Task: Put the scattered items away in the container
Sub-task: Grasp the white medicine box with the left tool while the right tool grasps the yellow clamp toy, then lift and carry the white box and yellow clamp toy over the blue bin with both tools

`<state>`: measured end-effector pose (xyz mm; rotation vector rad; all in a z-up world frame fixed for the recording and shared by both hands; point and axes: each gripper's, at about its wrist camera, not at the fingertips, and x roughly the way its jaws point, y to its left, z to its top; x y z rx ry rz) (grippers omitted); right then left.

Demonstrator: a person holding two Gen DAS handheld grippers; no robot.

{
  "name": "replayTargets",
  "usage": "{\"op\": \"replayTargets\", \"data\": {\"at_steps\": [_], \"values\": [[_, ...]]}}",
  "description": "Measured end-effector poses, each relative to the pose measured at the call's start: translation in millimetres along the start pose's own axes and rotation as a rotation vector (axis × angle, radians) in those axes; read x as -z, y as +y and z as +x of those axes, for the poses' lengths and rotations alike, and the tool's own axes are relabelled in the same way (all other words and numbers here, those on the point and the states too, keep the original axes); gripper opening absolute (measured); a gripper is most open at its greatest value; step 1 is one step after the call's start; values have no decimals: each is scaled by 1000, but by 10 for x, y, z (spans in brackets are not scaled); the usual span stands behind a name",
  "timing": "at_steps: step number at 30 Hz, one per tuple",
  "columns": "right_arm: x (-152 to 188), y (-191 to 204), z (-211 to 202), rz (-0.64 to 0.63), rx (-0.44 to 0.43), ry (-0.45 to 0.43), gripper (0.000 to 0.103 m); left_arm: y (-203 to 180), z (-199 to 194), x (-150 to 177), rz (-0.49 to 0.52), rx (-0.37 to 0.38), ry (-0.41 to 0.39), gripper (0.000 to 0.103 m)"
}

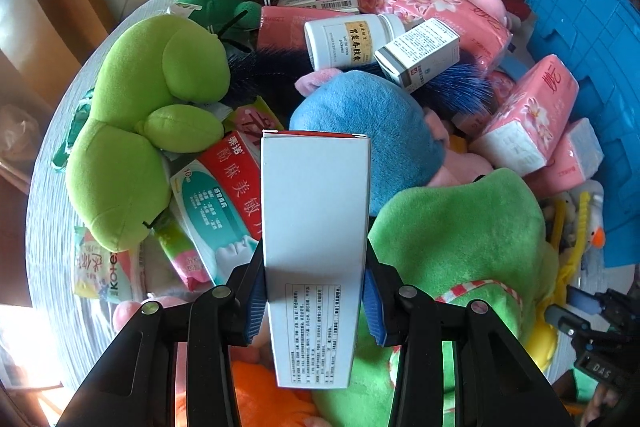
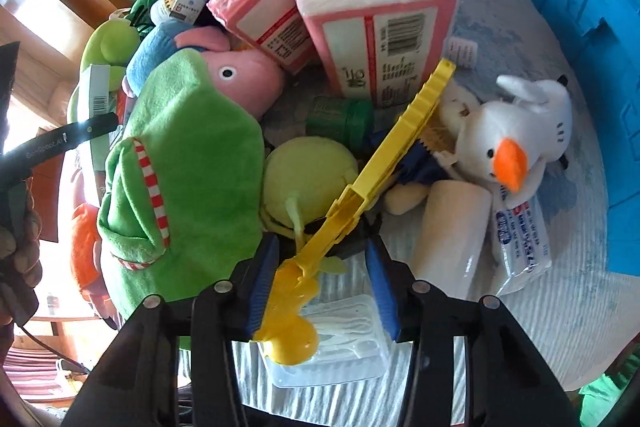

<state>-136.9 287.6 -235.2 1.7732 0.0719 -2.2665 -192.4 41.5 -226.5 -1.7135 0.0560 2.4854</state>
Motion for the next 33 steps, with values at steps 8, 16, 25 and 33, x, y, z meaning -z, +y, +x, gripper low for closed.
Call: {"op": "replayTargets", "data": {"at_steps": [8, 16, 25, 33], "values": [[-7, 14, 117, 45, -12, 25, 30, 122, -50, 37, -18, 0, -9, 40], [66, -33, -52, 98, 29, -7, 15, 148, -125, 26, -23, 22, -28, 40], [210, 90, -302, 88, 71, -56, 14, 140, -284, 20, -15, 70, -54, 40], [145, 73, -712, 87, 83, -107, 14, 162, -471, 13, -18, 104, -87, 40]]}}
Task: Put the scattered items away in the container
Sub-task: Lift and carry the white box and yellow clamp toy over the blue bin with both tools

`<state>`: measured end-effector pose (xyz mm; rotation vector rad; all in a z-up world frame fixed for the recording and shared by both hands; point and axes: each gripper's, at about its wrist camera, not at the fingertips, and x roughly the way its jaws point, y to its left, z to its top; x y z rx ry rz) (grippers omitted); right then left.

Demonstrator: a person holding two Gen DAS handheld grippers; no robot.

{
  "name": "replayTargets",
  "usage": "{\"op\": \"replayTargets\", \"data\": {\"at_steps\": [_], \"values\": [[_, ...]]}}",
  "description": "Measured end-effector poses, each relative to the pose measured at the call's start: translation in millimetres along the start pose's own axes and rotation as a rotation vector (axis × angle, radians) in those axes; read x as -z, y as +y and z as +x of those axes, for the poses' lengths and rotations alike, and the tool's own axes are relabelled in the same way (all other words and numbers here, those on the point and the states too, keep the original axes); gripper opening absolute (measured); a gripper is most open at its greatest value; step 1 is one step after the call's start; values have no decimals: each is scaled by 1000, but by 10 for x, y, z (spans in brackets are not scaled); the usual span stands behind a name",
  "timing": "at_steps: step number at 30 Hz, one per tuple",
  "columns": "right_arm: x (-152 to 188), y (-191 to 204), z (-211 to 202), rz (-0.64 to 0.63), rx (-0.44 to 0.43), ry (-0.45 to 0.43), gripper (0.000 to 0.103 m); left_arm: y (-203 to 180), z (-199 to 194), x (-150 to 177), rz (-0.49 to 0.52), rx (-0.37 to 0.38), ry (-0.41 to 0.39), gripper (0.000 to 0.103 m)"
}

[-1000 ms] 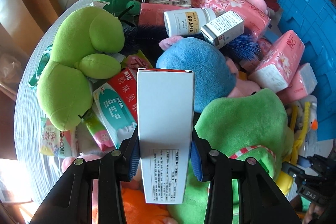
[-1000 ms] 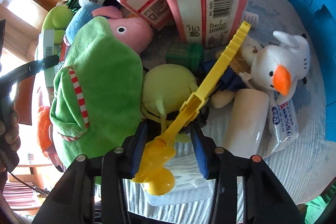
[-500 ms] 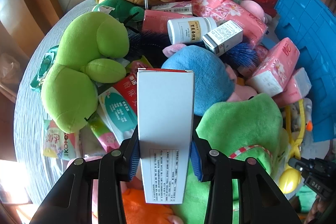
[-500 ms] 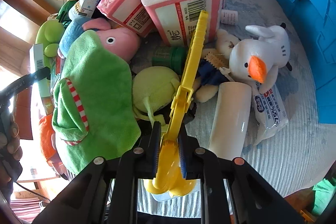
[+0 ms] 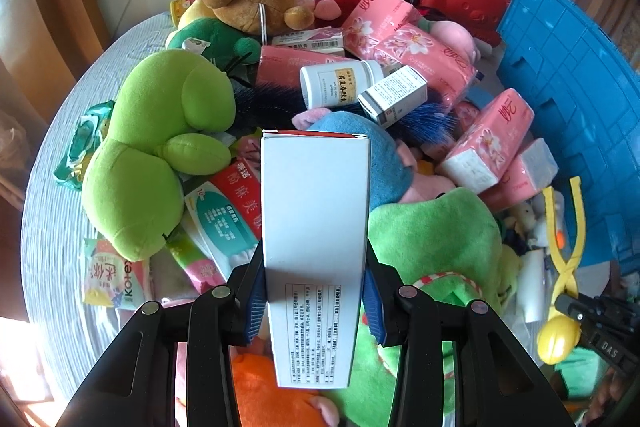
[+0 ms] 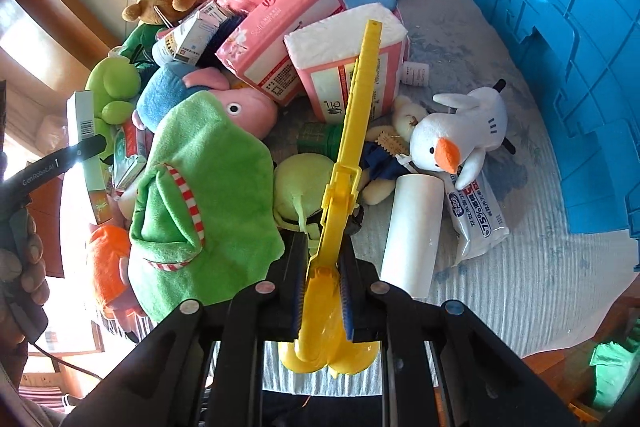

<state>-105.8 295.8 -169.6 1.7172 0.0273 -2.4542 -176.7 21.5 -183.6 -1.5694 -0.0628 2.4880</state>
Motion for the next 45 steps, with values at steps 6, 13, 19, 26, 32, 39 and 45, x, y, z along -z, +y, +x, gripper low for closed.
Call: {"op": "replayTargets", "data": {"at_steps": [6, 13, 19, 26, 32, 39, 45], "values": [[-20, 105, -249, -15, 12, -58, 14, 18, -178, -50, 7, 16, -35, 40], [-114, 269, -493, -26, 11, -130, 14, 99, -413, -126, 13, 21, -77, 40], [-189, 493, -715, -57, 14, -193, 14, 205, -696, -178, 0, 46, -120, 40], [-298, 776, -945, -131, 15, -260, 14, 350, -968, -204, -23, 46, -180, 40], [-455, 865, -1149, -175, -25, -325, 14, 412, -1215, -252, -39, 13, -234, 40], [-639, 739, -1403, -224, -94, -381, 14, 251, -1481, -382, -68, -28, -296, 40], [-796, 494, -1611, -273, -142, -403, 14, -51, -1663, -486, -99, -59, -331, 40]]}}
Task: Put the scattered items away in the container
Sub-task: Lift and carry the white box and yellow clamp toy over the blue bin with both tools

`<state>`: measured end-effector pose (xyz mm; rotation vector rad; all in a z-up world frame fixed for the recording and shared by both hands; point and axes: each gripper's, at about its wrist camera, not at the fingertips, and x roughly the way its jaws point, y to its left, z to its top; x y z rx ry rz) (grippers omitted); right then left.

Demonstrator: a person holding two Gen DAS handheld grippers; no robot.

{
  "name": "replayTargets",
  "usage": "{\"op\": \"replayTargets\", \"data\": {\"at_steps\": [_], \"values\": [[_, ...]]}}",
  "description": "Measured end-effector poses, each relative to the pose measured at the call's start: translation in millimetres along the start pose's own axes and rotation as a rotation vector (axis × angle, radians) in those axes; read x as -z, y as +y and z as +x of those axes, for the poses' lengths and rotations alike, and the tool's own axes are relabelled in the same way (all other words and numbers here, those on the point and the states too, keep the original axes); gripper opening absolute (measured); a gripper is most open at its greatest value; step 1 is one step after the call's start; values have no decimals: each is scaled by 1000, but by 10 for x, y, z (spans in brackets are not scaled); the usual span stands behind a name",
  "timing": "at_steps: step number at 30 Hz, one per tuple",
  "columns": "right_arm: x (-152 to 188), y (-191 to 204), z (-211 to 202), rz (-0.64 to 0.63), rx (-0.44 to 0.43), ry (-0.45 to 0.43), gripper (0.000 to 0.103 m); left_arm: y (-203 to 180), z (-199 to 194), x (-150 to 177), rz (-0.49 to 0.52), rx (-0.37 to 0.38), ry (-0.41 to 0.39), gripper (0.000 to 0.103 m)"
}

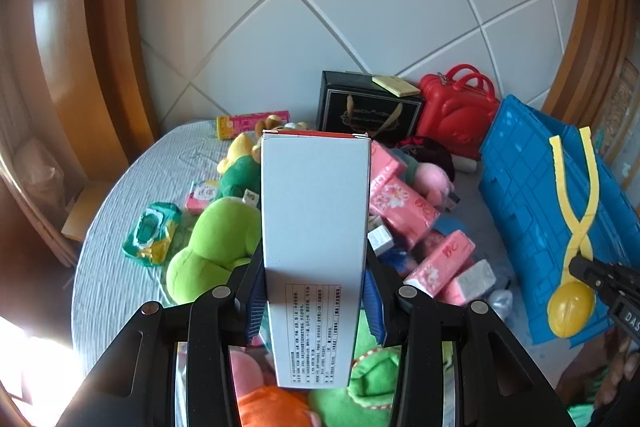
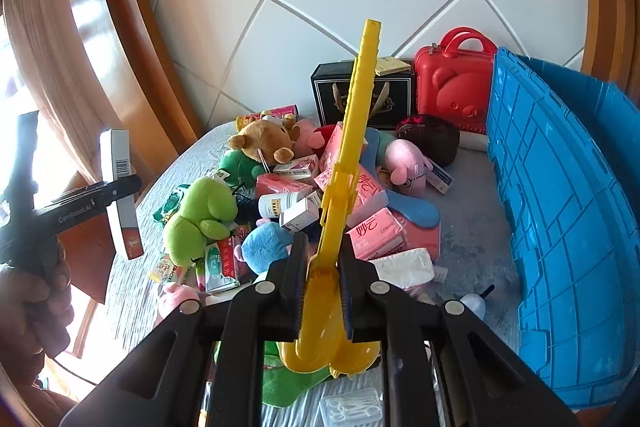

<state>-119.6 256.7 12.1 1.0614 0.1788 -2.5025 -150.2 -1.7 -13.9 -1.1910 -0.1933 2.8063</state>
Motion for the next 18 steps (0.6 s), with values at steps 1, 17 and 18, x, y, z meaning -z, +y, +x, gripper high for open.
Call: {"op": "replayTargets", "data": {"at_steps": [1, 17, 18], "values": [[-30, -50, -31, -7, -7, -5, 14, -62, -24, -18, -3, -8, -7, 40], [-336, -1203, -792, 10, -33, -128, 14, -1571, -132, -293, 63, 36, -47, 40], [-334, -1291, -837, 16, -26, -133, 14, -1688, -111, -318, 70, 49, -43, 40]]}}
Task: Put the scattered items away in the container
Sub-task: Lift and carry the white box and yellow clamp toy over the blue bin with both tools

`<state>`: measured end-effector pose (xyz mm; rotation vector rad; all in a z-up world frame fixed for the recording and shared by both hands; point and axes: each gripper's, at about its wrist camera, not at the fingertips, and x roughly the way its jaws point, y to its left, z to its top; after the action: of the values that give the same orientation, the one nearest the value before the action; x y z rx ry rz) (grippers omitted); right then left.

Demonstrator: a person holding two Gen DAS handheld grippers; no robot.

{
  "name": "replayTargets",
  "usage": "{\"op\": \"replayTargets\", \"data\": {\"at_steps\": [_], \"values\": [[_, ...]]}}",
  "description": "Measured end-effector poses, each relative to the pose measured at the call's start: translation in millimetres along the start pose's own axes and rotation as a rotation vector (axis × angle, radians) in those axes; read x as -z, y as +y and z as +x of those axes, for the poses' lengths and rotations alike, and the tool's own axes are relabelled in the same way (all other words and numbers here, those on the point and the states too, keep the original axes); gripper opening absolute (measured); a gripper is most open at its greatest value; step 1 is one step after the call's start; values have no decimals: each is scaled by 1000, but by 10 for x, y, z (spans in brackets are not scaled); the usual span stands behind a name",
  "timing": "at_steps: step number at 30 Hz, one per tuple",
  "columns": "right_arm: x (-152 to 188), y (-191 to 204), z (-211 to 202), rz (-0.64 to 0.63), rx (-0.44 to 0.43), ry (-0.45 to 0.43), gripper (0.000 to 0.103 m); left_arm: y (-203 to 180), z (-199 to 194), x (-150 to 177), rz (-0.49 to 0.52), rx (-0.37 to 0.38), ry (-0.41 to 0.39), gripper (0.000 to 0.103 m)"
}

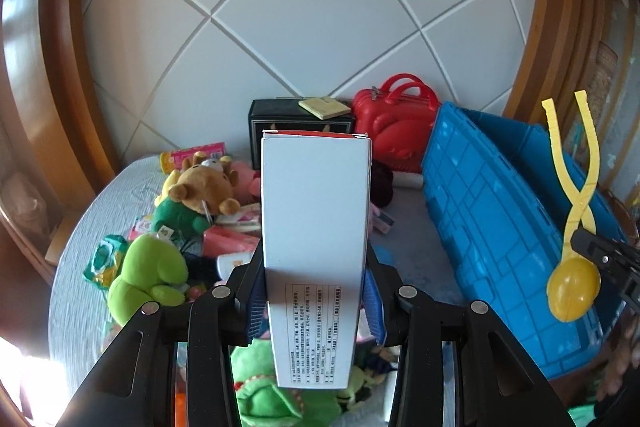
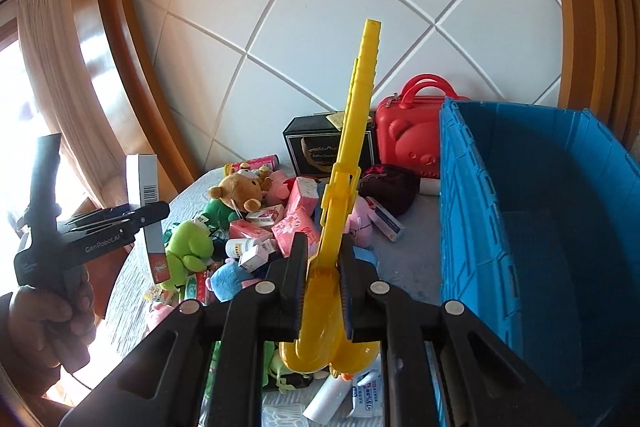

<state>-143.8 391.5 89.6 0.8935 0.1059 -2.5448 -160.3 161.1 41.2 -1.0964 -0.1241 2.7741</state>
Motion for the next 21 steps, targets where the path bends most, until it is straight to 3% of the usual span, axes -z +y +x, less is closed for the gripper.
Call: {"op": "replayTargets", "data": {"at_steps": [12, 21], "values": [[52, -1036, -554, 114, 134, -44, 14, -1502, 244, -385, 178, 149, -19, 40], [265, -1745, -764, 221, 275, 3, 14, -2564, 335, -538, 320, 298, -19, 40]]}}
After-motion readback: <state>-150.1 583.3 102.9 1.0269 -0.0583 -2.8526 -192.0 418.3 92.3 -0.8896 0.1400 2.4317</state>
